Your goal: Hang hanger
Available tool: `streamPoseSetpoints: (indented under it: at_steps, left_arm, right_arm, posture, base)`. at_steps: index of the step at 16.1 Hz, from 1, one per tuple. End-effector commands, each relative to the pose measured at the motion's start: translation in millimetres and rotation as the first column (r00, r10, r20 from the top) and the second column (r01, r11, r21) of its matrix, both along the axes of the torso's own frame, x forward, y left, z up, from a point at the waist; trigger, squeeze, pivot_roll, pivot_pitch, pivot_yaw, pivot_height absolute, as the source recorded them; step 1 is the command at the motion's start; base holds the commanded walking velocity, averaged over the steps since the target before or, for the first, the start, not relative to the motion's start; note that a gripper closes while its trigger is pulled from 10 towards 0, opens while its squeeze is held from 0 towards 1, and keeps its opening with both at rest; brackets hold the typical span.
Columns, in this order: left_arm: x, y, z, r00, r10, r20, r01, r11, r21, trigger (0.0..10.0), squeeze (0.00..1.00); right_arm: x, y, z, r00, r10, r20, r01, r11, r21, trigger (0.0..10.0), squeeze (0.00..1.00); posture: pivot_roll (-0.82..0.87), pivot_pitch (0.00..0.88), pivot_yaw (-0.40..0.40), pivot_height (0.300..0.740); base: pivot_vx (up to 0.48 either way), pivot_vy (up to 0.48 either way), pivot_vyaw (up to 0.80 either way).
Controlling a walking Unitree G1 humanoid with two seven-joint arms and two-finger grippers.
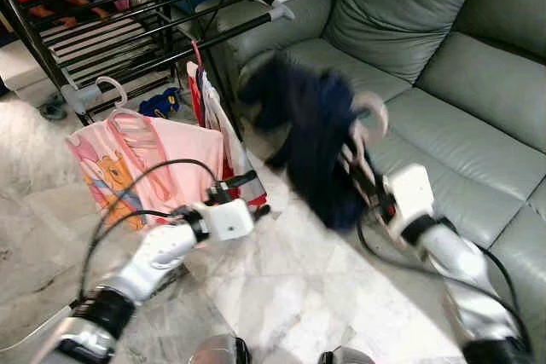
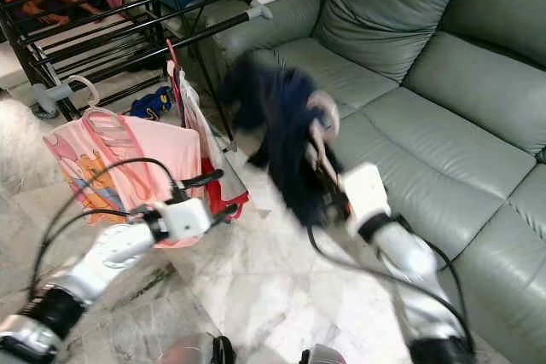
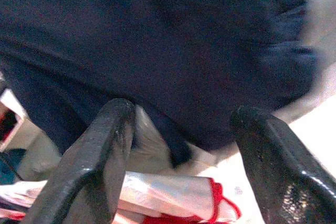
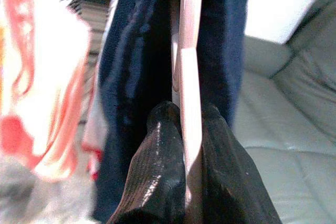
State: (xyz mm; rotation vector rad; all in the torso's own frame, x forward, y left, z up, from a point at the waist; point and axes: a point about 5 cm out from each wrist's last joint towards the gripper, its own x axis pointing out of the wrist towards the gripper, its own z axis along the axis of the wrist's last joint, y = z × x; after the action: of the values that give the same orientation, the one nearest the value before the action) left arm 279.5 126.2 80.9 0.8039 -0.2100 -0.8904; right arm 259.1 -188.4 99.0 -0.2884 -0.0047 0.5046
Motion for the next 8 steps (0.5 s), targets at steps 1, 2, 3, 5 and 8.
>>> streamPoseSetpoints:
  at_steps: [1, 2, 3, 5, 8]
  left_arm:
    - [5.8, 3.6, 15.3, 0.995, -0.033, 0.097, 0.030, 0.999, 0.026, 10.0, 1.00]
    - [7.8, 7.3, 20.2, 0.989, -0.065, 0.136, 0.057, 0.996, 0.062, 10.0, 1.00]
    - [9.8, 9.6, 23.7, 0.983, -0.089, 0.162, 0.076, 0.993, 0.089, 10.0, 1.00]
    - [12.1, 11.3, 27.8, 0.971, -0.137, 0.197, 0.110, 0.984, 0.139, 10.0, 1.00]
    - [10.8, 8.8, 28.4, 0.960, -0.189, 0.207, 0.156, 0.973, 0.169, 10.0, 1.00]
  right_arm:
    - [-6.9, 4.1, 1.7, 0.995, 0.099, -0.001, -0.099, 0.995, 0.011, 10.0, 0.00]
    - [-14.6, 0.7, -5.6, 0.988, 0.147, -0.055, -0.148, 0.989, -0.011, 10.0, 0.00]
    - [-21.1, -1.9, -11.9, 0.976, 0.190, -0.110, -0.192, 0.981, -0.010, 10.0, 0.00]
    - [-28.4, -7.0, -22.5, 0.954, 0.233, -0.189, -0.241, 0.970, -0.020, 10.0, 0.00]
    - [-36.4, -4.2, -33.5, 0.919, 0.302, -0.255, -0.320, 0.947, -0.031, 10.0, 0.00]
  posture:
    - [-0.03, 0.000, 0.036, 0.740]
    - [-0.03, 0.000, 0.037, 0.740]
    - [-0.03, 0.000, 0.037, 0.740]
    - [-0.03, 0.000, 0.037, 0.740]
    - [-0.03, 0.000, 0.040, 0.740]
  base:
    - [0.000, 0.000, 0.00]
    - [0.000, 0.000, 0.00]
    - [0.000, 0.000, 0.00]
    - [0.000, 0.000, 0.00]
    - [0.000, 0.000, 0.00]
